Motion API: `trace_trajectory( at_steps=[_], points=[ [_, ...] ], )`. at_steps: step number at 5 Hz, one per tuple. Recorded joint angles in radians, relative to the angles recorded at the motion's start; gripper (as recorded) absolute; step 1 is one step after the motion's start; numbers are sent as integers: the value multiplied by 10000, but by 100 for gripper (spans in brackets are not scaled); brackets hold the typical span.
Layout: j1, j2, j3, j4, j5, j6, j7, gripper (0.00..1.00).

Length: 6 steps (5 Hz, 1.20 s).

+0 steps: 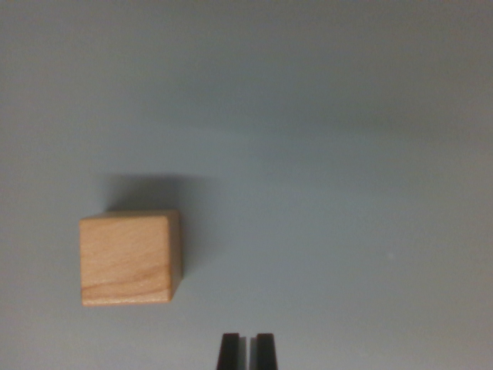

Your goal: Push wooden cube

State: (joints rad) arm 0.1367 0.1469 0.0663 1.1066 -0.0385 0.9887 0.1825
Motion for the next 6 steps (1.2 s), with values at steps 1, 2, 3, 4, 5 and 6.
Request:
trace_trajectory(
  at_steps=[1,2,3,4,5,6],
  points=[
    [0,0,0,0,0,0,0,0],
    [88,125,85,-383,-1,-449,112,0],
    [88,125,85,-383,-1,-449,112,0],
    [174,247,167,-755,-1,-885,221,0],
    [174,247,167,-755,-1,-885,221,0],
    [255,360,244,-1104,-2,-1293,323,0]
  ],
)
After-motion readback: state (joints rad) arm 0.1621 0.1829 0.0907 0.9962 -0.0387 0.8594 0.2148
